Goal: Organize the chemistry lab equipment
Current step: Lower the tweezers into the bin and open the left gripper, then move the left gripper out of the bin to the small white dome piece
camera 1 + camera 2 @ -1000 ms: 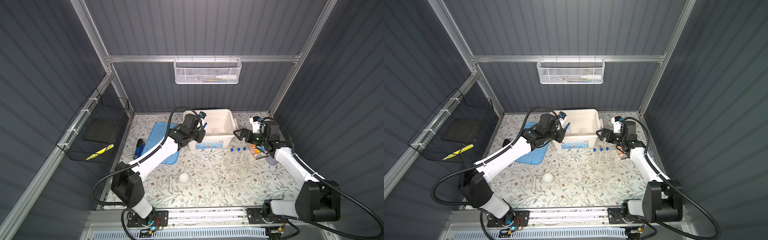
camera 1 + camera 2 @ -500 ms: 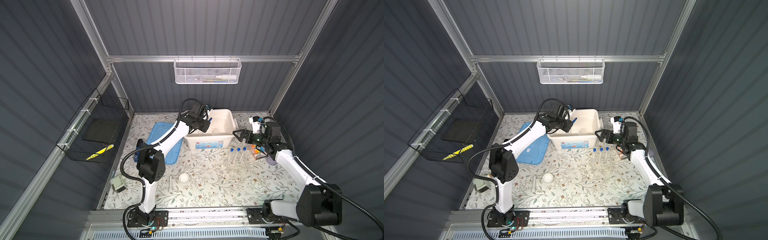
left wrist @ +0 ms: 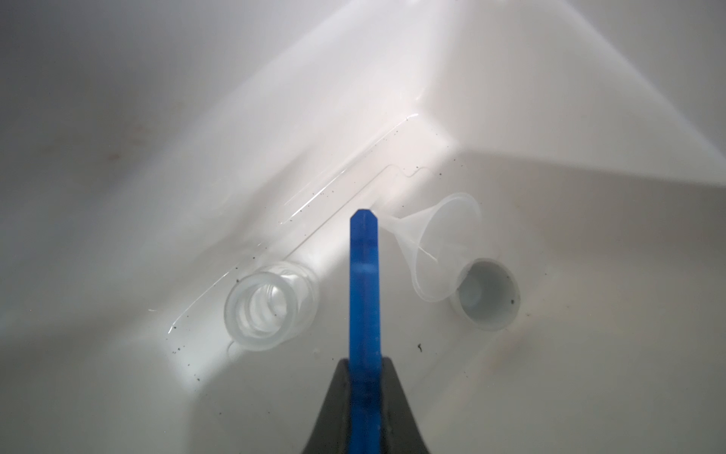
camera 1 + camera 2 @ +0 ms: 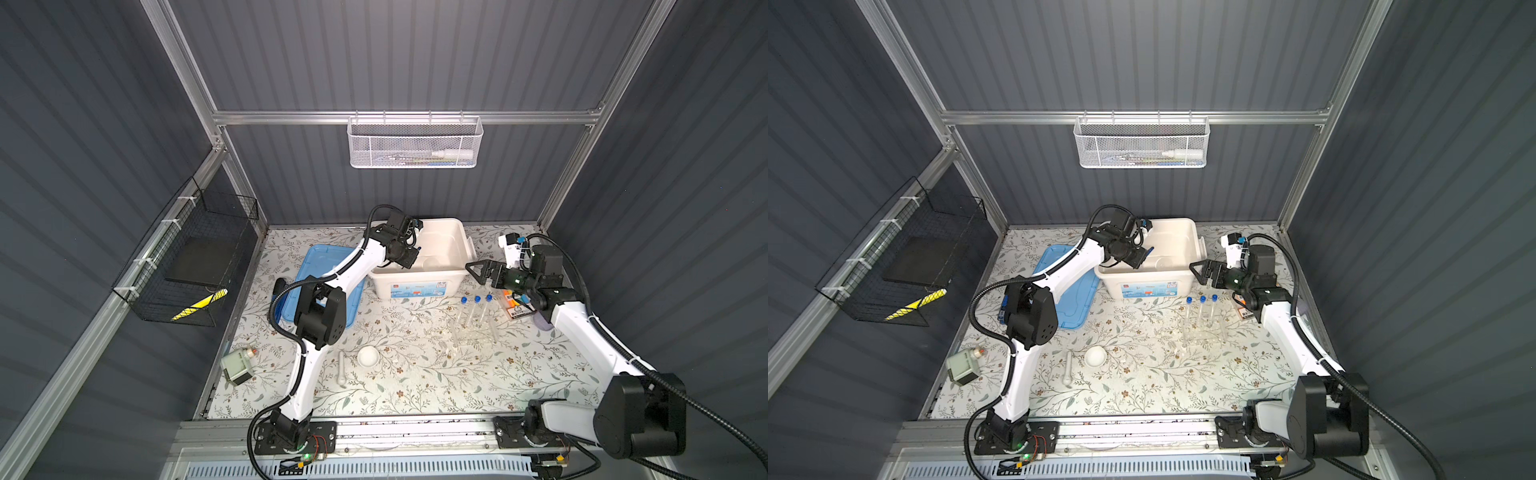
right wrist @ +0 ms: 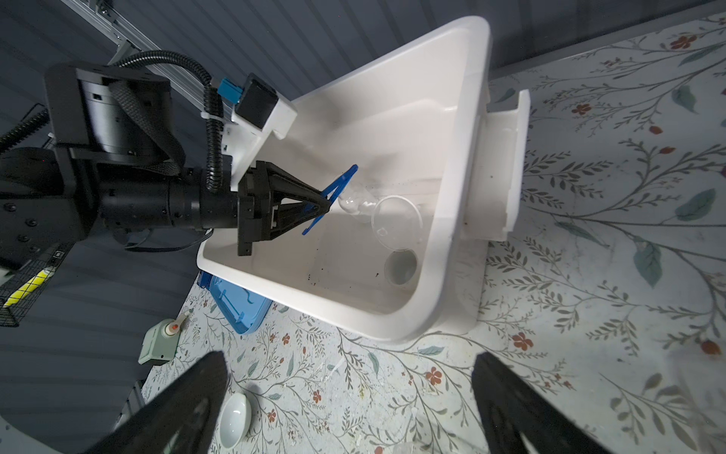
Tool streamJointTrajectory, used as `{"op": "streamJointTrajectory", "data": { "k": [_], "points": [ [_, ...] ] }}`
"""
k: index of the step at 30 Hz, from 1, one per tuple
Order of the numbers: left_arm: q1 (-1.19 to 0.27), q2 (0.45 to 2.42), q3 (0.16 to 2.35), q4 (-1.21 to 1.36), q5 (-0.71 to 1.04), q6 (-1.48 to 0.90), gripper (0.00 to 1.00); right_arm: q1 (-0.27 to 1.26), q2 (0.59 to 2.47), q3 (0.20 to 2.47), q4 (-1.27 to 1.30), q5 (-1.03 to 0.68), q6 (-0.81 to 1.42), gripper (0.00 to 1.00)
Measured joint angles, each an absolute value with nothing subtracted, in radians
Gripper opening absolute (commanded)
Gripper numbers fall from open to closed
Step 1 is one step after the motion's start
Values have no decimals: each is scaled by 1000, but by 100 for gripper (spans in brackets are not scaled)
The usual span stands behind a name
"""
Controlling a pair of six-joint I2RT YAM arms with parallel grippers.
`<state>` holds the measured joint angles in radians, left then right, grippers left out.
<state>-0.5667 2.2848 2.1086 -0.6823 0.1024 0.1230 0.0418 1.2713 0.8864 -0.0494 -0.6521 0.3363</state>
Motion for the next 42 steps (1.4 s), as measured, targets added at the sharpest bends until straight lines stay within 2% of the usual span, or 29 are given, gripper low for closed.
{"op": "streamJointTrajectory", "data": {
  "k": [9, 15, 24, 28, 37, 42],
  "points": [
    [-556, 2403, 2176, -716, 103, 166, 13, 42, 1285, 886, -50, -652, 336, 99],
    [-556, 2428, 2180, -737, 107, 181, 18, 42, 1285, 886, -53, -651, 334, 99],
    [-556, 2426, 2160, -732, 125, 179, 48, 42, 1285, 886, -54, -651, 333, 99],
    [-556, 2404, 2122, -721, 133, 162, 64, 42, 1285, 886, -54, -649, 333, 99],
    [-558, 2121, 2006, -627, 128, 114, 99, 42, 1280, 886, -55, -642, 332, 99],
    [-576, 1949, 1942, -590, 32, 89, 100, 42, 1255, 886, -71, -626, 329, 99]
  ]
}}
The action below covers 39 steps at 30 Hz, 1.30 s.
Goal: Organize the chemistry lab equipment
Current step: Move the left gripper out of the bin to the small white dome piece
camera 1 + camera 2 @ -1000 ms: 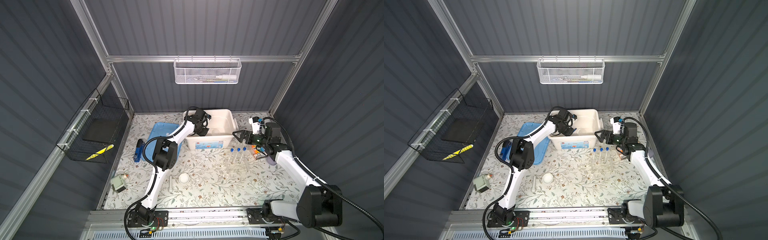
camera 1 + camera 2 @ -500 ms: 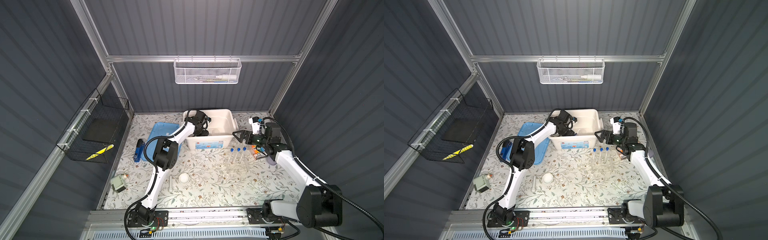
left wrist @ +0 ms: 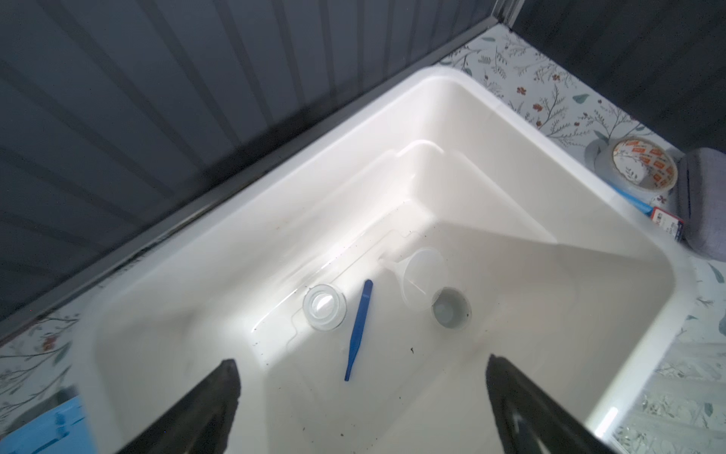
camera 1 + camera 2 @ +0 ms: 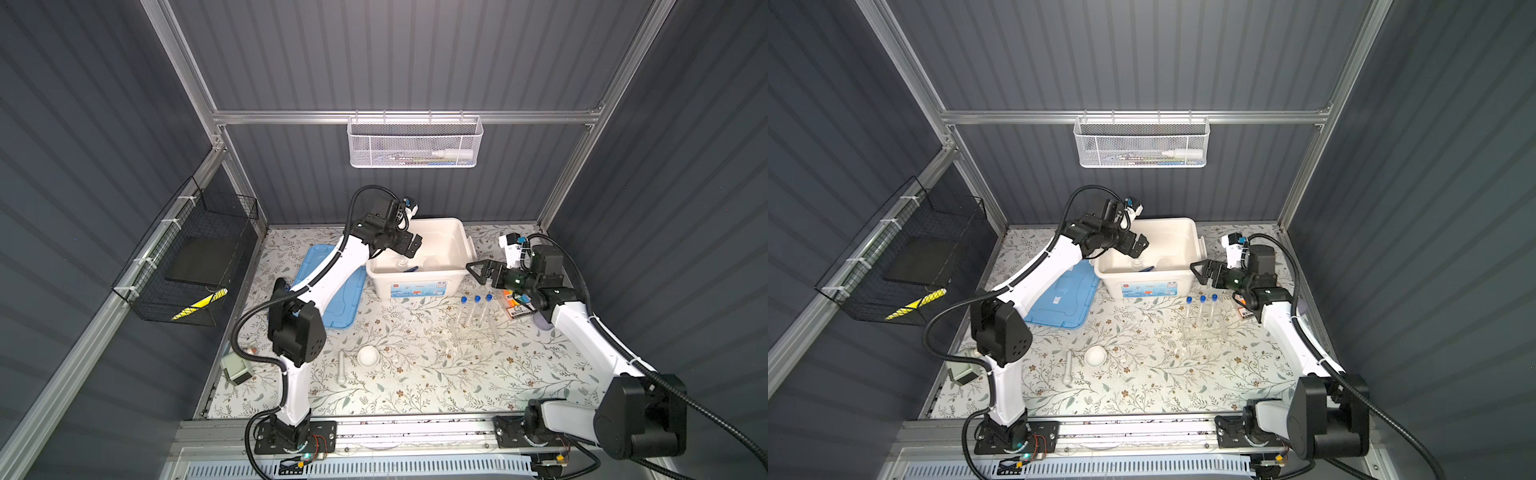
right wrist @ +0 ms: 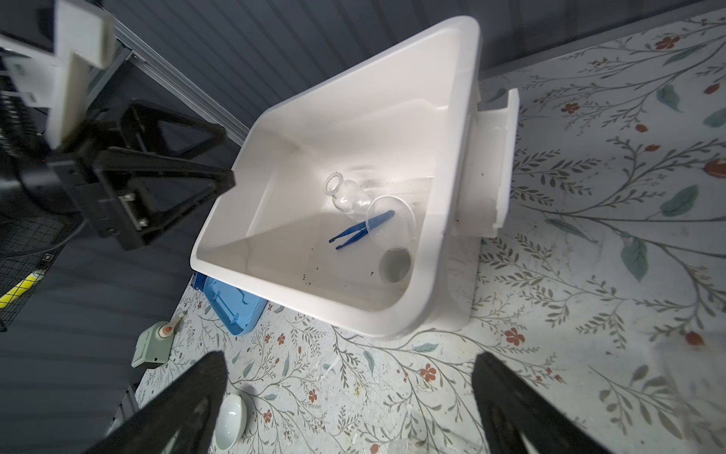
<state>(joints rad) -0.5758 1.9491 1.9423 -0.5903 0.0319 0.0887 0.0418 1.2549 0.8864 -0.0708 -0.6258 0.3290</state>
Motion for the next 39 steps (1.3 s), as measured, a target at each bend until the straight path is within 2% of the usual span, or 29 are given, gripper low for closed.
{"op": "streamJointTrajectory", "data": {
  "k": [10, 16, 22, 29, 39],
  "points": [
    [-667, 1618, 1518, -597, -263, -85, 100, 42, 1200, 886, -99, -575, 314, 99],
    [-789, 1430, 1257, -629, -439, -316, 100, 42, 1177, 857, -101, -560, 314, 99],
    [-826, 1331, 1052, -704, -538, -570, 100, 42, 1129, 821, -113, -542, 314, 99],
    [-843, 1337, 921, -713, -472, -731, 100, 42, 1074, 798, -124, -513, 314, 99],
    [-844, 1415, 853, -642, -321, -810, 99, 42, 1075, 793, -135, -491, 314, 99]
  ]
}}
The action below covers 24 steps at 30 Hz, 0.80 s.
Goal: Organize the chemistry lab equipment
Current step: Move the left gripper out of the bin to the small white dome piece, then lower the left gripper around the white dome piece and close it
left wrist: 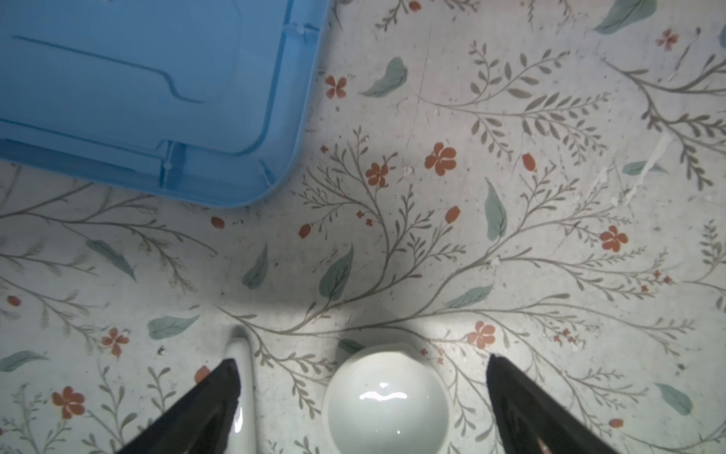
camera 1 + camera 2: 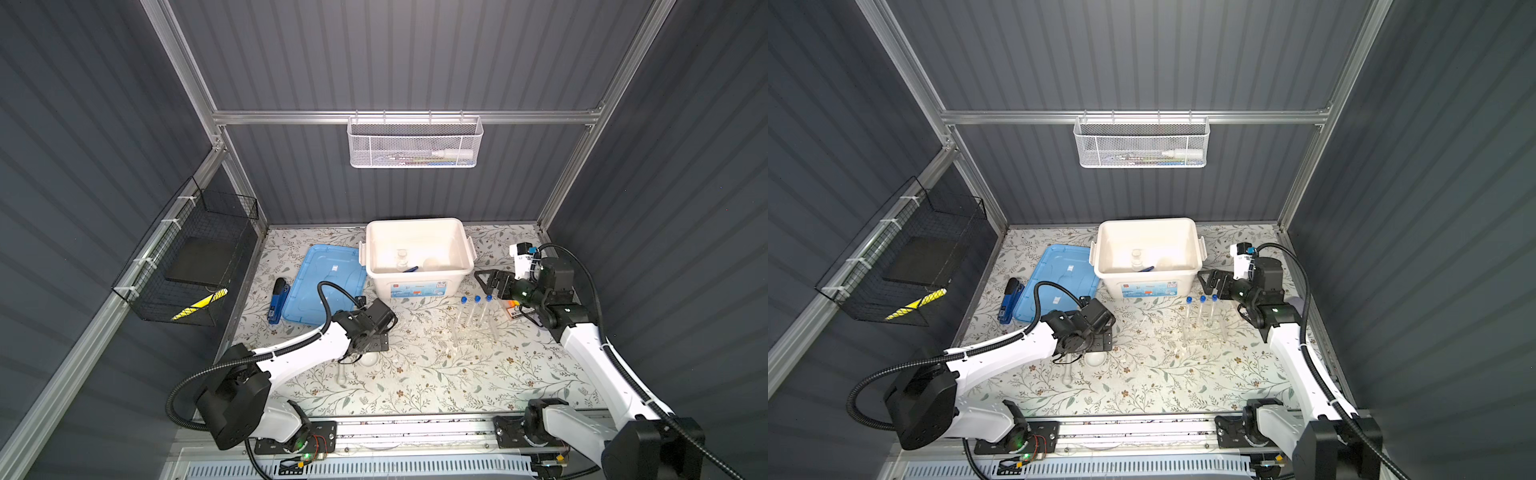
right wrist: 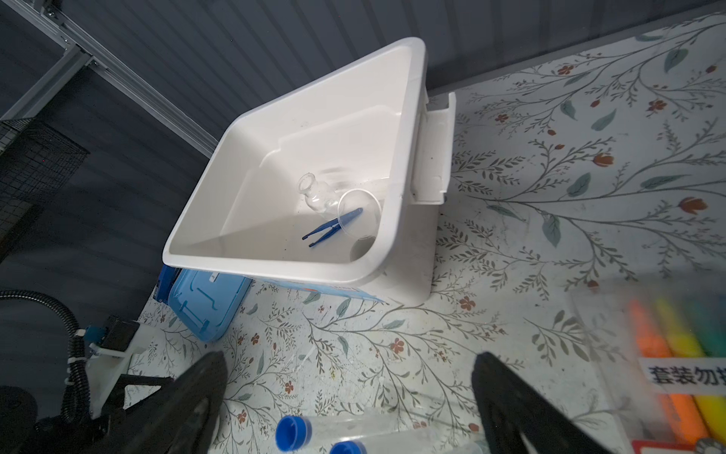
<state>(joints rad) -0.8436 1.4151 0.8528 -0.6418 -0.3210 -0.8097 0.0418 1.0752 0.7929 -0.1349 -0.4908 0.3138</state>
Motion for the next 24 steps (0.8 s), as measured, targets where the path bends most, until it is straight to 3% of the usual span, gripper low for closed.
{"op": "streamJointTrajectory", "data": {
  "k": [24],
  "points": [
    [-844, 1502, 824, -620, -225, -843, 95, 42, 1077, 793, -150, -466, 314, 99]
  ]
}}
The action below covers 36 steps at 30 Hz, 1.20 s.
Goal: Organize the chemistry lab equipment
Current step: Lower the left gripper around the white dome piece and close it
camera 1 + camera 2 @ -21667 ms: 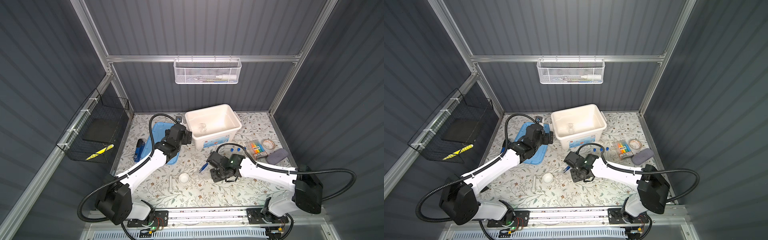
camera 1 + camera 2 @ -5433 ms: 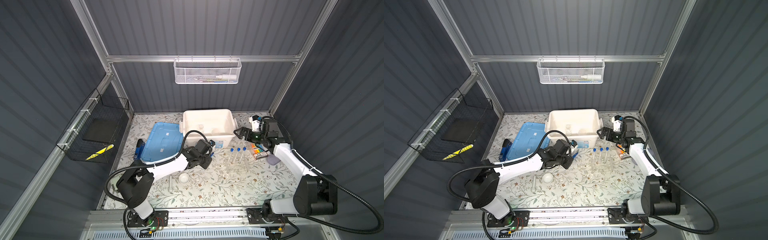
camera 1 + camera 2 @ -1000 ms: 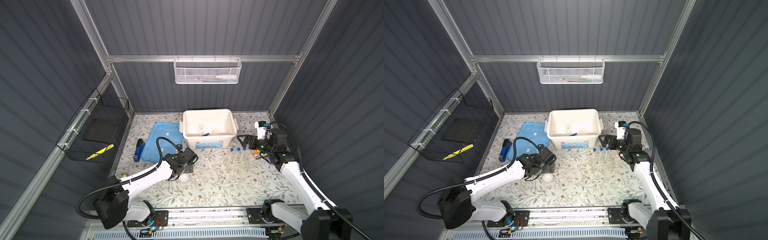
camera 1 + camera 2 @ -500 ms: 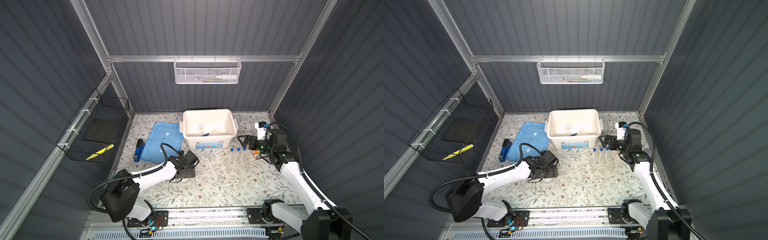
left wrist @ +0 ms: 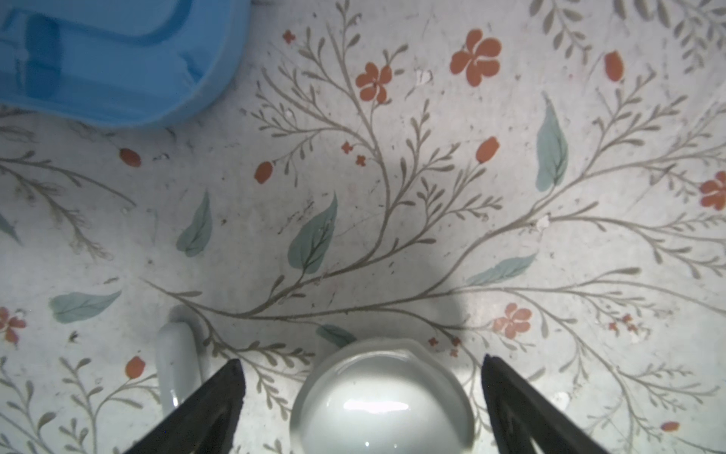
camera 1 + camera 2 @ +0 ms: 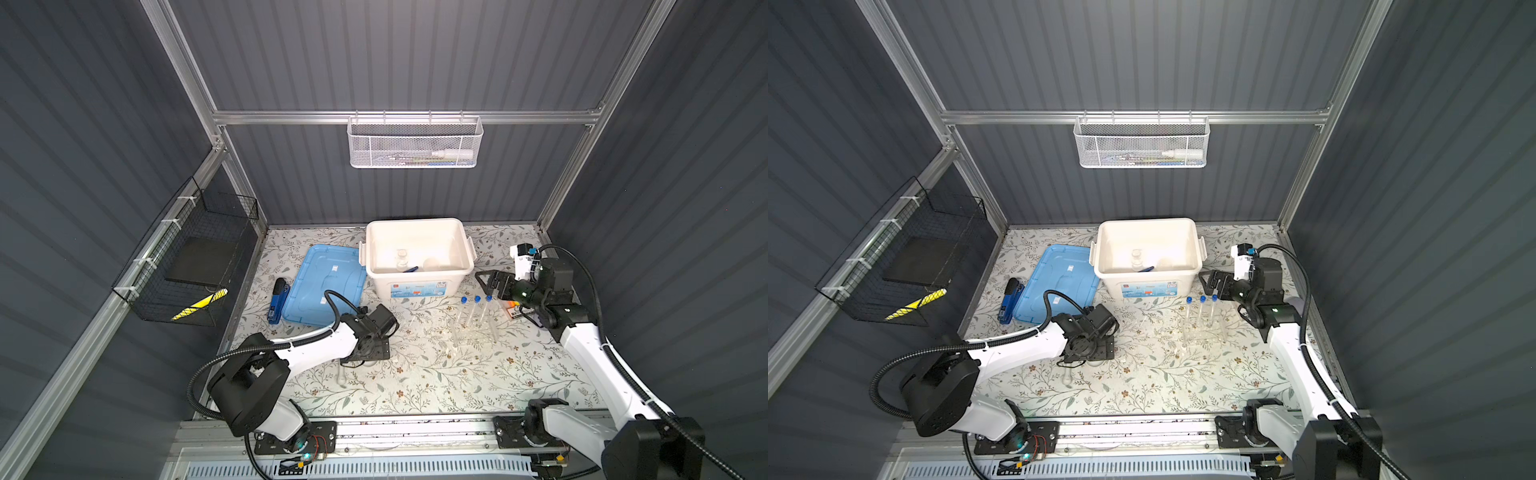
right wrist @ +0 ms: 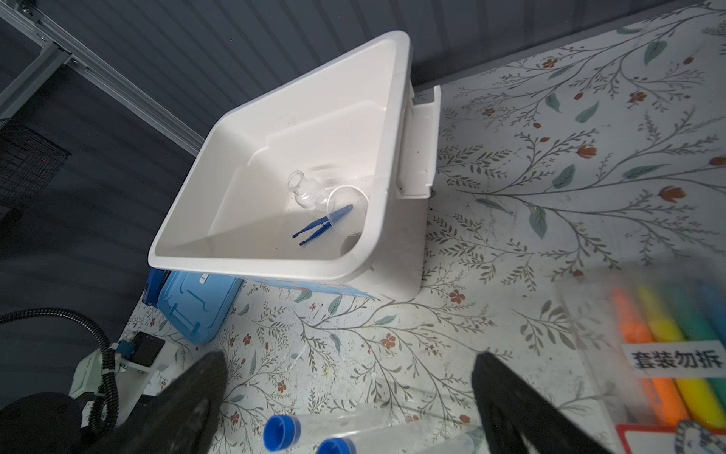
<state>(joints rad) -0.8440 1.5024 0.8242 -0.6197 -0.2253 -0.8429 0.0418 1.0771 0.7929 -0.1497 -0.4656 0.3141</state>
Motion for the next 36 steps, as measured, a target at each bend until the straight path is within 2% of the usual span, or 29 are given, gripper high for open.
{"op": "streamJointTrajectory", "data": {
  "k": [16, 23, 36],
  "points": [
    [-844, 1521, 823, -608, -204, -842, 92, 42, 1077, 793, -150, -463, 314, 99],
    [-844, 1526, 823, -608, -197, -840, 84, 42, 1077, 788, -150, -463, 314, 99],
    [-850, 1535, 823, -609, -189, -839, 77, 42, 1077, 785, -150, -457, 314, 99]
  ]
}}
